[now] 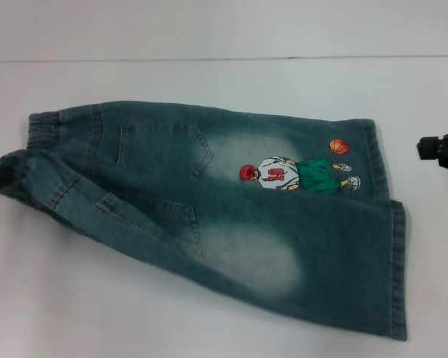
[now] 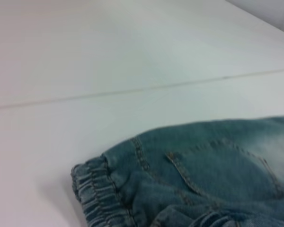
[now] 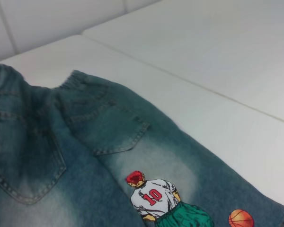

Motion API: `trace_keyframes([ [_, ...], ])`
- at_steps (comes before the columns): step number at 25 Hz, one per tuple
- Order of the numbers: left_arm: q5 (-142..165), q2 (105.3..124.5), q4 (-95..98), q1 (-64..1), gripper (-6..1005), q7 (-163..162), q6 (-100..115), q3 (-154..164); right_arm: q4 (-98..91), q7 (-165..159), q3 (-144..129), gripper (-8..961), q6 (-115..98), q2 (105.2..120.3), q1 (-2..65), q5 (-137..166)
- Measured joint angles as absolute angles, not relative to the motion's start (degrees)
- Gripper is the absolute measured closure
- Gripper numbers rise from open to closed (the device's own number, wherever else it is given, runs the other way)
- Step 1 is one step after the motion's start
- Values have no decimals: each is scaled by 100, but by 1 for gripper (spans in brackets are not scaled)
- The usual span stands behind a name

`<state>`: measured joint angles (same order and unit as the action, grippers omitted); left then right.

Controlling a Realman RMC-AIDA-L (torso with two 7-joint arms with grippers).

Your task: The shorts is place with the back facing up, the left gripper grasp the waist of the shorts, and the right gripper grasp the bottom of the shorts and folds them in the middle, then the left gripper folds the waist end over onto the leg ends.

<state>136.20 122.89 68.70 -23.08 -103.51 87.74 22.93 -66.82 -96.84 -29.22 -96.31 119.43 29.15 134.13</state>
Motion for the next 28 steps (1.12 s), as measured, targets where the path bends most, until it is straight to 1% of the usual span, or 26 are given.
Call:
trace_keyframes([
  [3,13645,12310,6881,-2401,919,-10395,8779,2358,-6654,-9687,-3158,887,-9628,11946,2923,13449],
  [8,13657,12344,6834,-2328,919,-10336,8746,2427,-6935,-9898,-3759,834,-10192,11925,2922,13953],
  [13,13667,12371,6783,-2205,919,-10204,8734,2474,-7004,-10506,-4141,782,-11071,11925,3372,15005],
  [18,13671,12366,6583,-2173,918,-10086,8722,2495,-6964,-11121,-4768,729,-11257,11948,3645,15664],
  [21,13671,12353,6433,-2167,918,-9995,8681,2496,-6950,-11512,-5272,489,-11266,11961,3676,15719],
  [28,13671,12316,6287,-2126,919,-9845,8631,2496,-6615,-12083,-6149,336,-11175,11999,3737,15692],
])
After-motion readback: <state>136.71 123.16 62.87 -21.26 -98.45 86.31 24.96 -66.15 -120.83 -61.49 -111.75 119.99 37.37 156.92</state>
